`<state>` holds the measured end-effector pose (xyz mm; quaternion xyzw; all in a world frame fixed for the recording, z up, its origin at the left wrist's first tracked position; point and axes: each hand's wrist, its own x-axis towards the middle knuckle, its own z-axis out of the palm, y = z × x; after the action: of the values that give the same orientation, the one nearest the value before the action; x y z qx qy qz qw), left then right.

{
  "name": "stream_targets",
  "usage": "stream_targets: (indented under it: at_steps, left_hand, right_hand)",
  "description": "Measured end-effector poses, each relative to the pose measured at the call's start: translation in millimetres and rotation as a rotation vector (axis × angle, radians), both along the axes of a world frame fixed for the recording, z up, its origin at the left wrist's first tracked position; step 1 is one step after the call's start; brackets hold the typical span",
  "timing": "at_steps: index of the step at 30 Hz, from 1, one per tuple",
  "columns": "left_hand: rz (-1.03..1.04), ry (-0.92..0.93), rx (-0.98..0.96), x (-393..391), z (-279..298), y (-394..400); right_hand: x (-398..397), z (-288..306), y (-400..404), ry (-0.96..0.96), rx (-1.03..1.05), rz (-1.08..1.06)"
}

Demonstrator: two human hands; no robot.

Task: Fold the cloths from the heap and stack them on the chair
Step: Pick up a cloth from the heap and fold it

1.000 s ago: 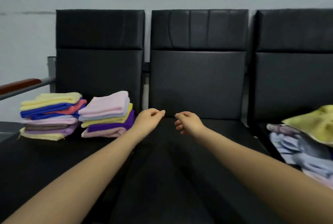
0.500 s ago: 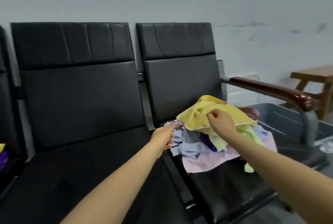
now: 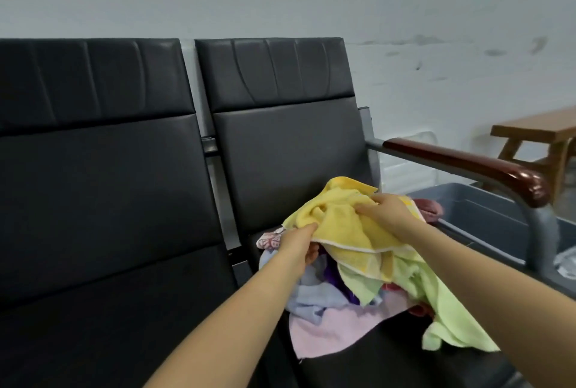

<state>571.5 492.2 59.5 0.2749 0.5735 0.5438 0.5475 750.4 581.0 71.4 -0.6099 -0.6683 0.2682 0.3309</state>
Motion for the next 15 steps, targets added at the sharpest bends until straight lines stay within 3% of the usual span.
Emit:
stream_targets:
  at_steps: [8,15]
  left_hand:
    - [0.043,-0.01,0.276,-12.7,91.6,9.8]
    - [0.168,-0.031,0.447,-61.2,173.7,-33.6]
  right_hand:
    - [-13.7,86.7,-37.3,0.377,0.271,-0.053]
    - [-64.7,166.9,-97.9,0.63,0.318,0.081]
